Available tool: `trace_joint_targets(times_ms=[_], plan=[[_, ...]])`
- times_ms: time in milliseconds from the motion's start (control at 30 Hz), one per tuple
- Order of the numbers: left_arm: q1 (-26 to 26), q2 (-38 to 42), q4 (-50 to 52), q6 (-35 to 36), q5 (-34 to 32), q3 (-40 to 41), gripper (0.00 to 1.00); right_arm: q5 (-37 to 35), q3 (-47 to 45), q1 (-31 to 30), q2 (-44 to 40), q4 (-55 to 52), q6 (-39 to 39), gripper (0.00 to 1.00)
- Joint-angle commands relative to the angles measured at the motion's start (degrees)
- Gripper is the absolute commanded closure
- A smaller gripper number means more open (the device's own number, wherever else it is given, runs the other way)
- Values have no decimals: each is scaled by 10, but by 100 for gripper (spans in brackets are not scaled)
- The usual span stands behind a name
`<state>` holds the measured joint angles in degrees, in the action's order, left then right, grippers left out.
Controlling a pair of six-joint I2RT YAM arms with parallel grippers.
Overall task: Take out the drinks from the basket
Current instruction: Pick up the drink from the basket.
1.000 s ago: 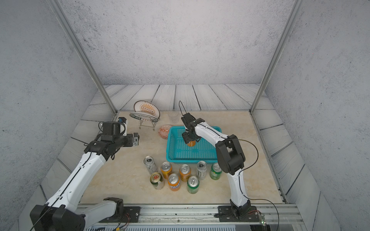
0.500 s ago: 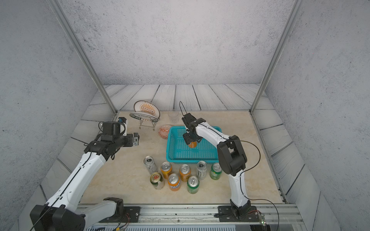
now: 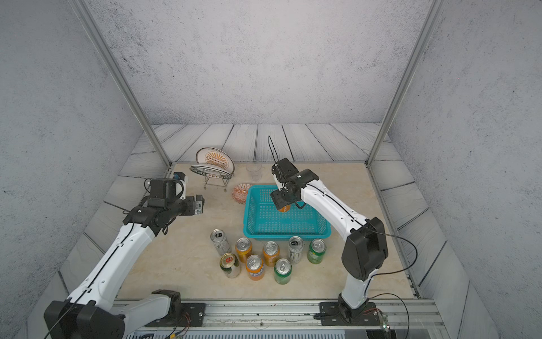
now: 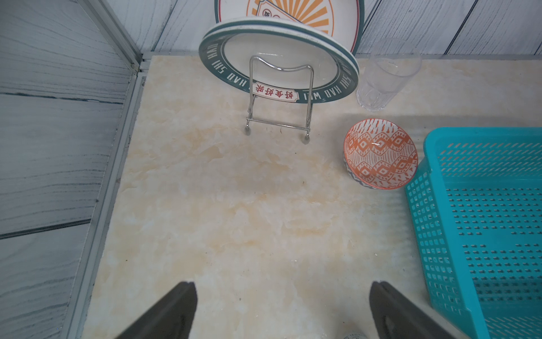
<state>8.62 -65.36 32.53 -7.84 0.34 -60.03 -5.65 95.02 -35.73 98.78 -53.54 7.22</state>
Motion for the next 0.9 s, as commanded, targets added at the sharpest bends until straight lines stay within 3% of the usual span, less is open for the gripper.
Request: trace_joint_targets(times_ms=[0,300,867], plan=[[-7,1,0,-2,5,-4,1,-27,-2,-14,-62,-31,-2,38],[-7,2,-1,-2,6,-4,1,-60,-16,-29,-166,-92,11,37],[-9,0,-1,-3,10,-6,1,-42,-71,-40,-339,-216,67,38]])
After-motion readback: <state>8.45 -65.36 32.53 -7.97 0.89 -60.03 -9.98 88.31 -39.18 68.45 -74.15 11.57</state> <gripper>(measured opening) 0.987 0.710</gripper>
